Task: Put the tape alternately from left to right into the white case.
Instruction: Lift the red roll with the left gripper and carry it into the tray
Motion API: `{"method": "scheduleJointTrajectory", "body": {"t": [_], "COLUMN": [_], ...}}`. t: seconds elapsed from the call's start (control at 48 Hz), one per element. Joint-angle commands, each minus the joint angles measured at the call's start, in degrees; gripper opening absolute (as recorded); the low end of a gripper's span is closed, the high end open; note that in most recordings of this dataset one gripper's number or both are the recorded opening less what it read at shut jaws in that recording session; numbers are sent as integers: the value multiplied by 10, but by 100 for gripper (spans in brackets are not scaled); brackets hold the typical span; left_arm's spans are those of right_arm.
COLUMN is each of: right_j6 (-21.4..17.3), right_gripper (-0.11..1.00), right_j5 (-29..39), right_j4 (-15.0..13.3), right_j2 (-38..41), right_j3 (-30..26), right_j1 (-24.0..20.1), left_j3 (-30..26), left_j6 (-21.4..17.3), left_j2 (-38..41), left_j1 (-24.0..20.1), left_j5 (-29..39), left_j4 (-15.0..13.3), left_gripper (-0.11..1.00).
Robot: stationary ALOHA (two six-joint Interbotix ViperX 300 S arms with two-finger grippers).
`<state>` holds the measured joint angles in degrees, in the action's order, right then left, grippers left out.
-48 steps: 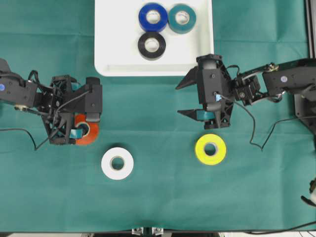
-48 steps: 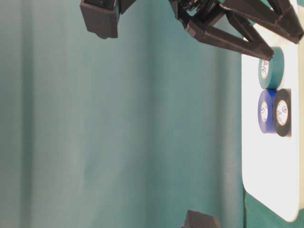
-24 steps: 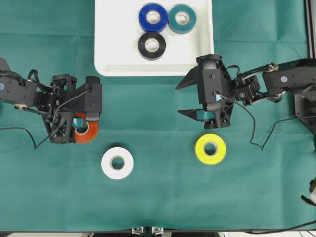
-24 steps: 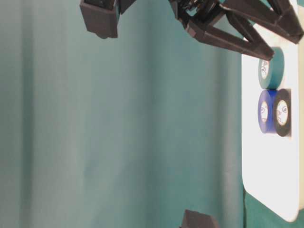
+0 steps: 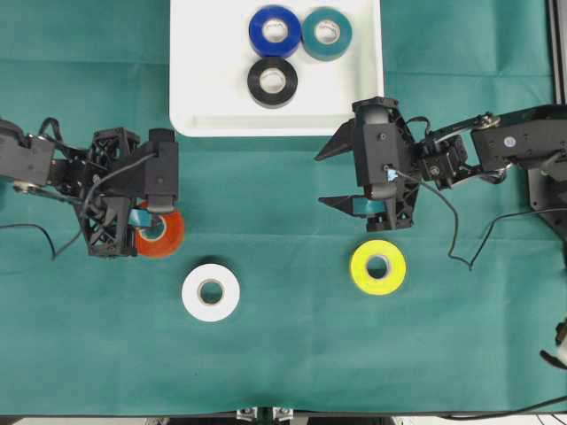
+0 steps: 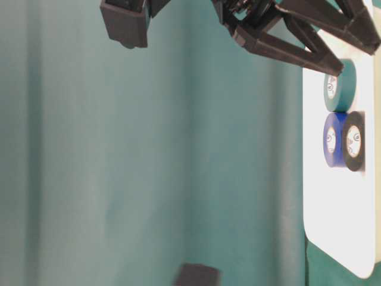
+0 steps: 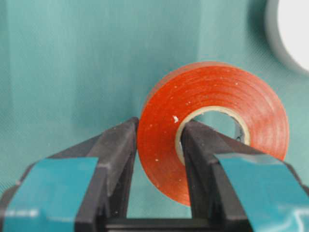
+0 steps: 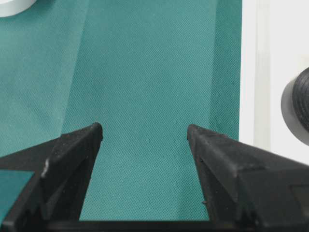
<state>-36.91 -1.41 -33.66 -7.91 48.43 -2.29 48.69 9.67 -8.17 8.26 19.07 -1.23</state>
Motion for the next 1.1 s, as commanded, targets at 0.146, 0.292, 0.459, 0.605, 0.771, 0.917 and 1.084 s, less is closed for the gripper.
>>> {"method": "scheduleJointTrajectory", "body": {"t": [0.146,0.292,0.459,0.605,0.771,0.917,1.084], "right_j6": [-1,-1,-1,-1,-1,-1,-1], "right_gripper": [78,78,78,78,78,78,78], "right_j5": [-4,-5,-4,-4,-4,-5,-4], "right_j4": [1,1,1,1,1,1,1], "right_j2": [-4,-4,-6,-6,-4,-4,-4], "right_j3": [-7,-8,-8,-8,-7,-8,-8], "right_j1": [-2,-2,-2,-2,-2,-2,-2], "left_j3": [-25,-34,-49,-62,-78,-93,-110], "left_j6": [-3,-4,-33,-91,-149,-181,-211], "left_j2": [-36,-33,-32,-30,-25,-11,18], "left_j1": [-3,-21,-60,-98,-144,-190,-226], "left_j5": [3,10,11,11,11,11,11], "left_j4": [-1,0,0,1,0,0,0], "left_gripper": [-3,-3,-3,-3,-3,-3,-3]}}
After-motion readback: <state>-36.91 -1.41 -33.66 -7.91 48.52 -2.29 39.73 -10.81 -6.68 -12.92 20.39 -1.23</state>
